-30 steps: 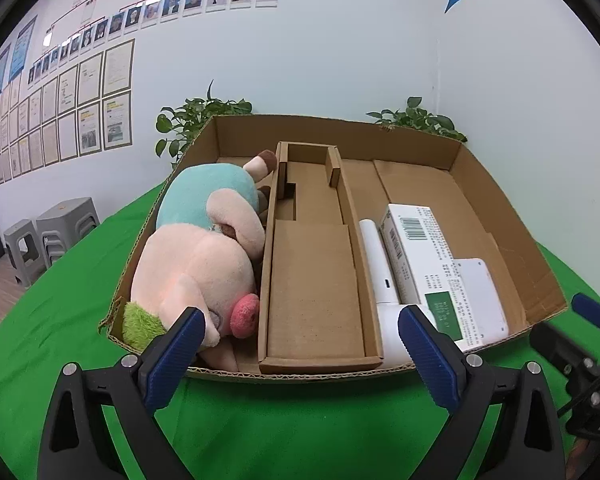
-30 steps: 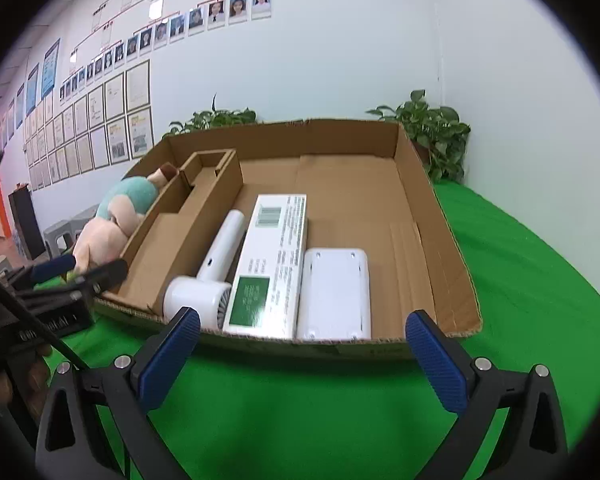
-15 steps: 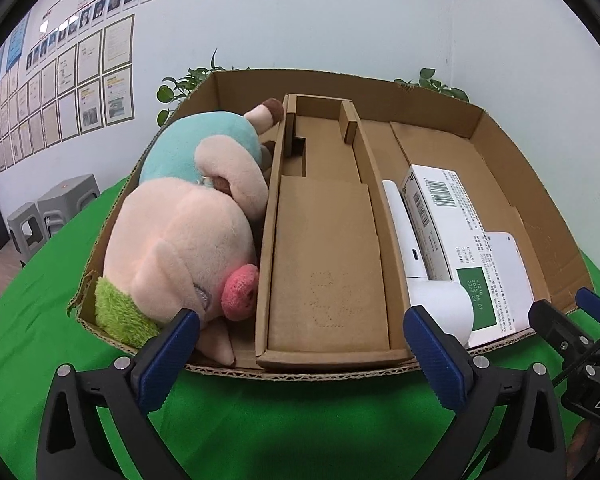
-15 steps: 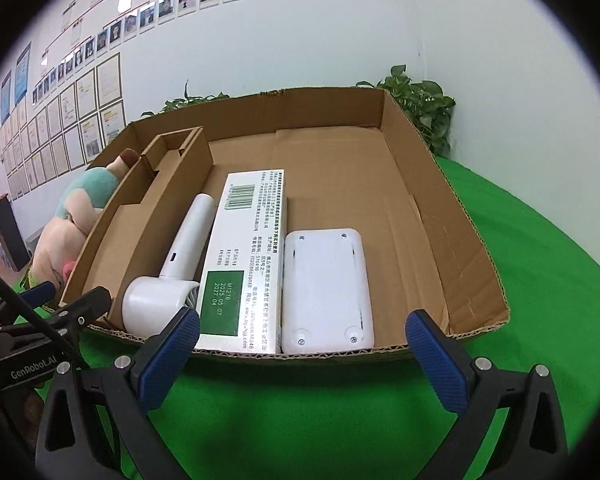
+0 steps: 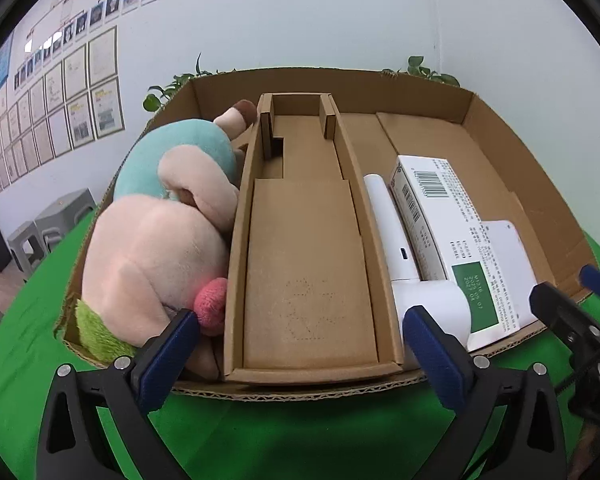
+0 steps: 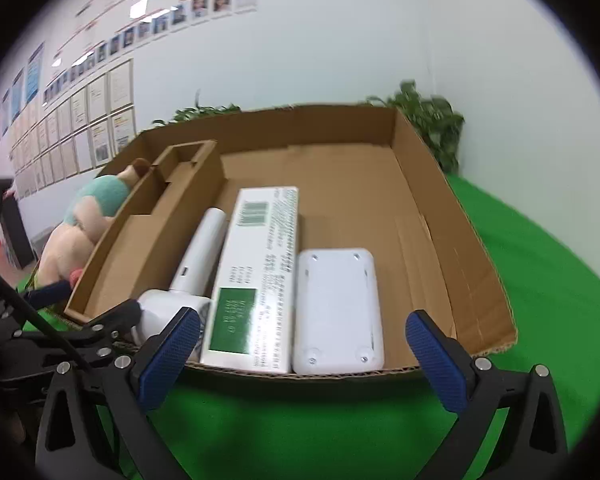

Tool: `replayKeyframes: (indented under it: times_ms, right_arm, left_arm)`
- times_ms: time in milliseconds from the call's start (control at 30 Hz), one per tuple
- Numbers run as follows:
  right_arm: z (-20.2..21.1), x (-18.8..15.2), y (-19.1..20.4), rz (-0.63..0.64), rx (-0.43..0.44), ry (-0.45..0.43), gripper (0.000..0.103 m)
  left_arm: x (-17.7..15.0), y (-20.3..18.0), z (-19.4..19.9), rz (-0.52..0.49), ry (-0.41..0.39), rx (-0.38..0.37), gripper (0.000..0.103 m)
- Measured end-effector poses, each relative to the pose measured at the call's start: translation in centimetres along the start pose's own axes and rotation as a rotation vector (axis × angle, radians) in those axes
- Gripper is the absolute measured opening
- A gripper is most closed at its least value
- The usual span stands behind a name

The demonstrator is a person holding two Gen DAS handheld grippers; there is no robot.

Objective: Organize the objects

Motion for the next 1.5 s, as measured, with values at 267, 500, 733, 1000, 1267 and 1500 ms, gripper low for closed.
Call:
replayKeyframes:
  times_ms: [267,500,733,1000,1267,1500]
  right_arm:
    - [-1.6,-0.8,0.1,0.015,-0.027,0.08,0.103]
    - [-1.9,-1.2,0.7,0.05,-0.036,0.104,0.103]
    - [-2.3,-1.4,0.8,0.071,-0.042,0.121,0.103]
    - [-2.2,-1.4,0.9,0.071,-0.042,0.121,0.103]
    - [-2.2,-1.4,0.8,0.072,-0.042,0.12,0.103]
    - [-2.3,-1.4,0.9,0.072,-0.042,0.12,0.103]
  left_arm:
    - [-0.2,0.5,-0.6,0.04,0.016,-0.048,0.103]
    - [-0.4,0.7,-0.7,0.059,0.022,-0.067,0.103]
    - [-0.4,0.6,-0.7,0.061,0.022,-0.068,0.103]
    - [-0.4,0.6,-0.7,0.061,0.022,-0.068,0.103]
    - [-0.4,0.6,-0.7,0.061,0.022,-0.068,0.103]
    - [-0.4,0.6,-0.7,0.06,0.022,-0.068,0.103]
Point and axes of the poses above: each gripper's, at about its wrist camera, not at the fingertips, and z roughly against the way its jaws point, y to its left, x to its top, the point moved 10 cm from there along -z, roughly the way its jaws point, and after that the axes turned 4 degrees about -x, right-handed, at the moved point
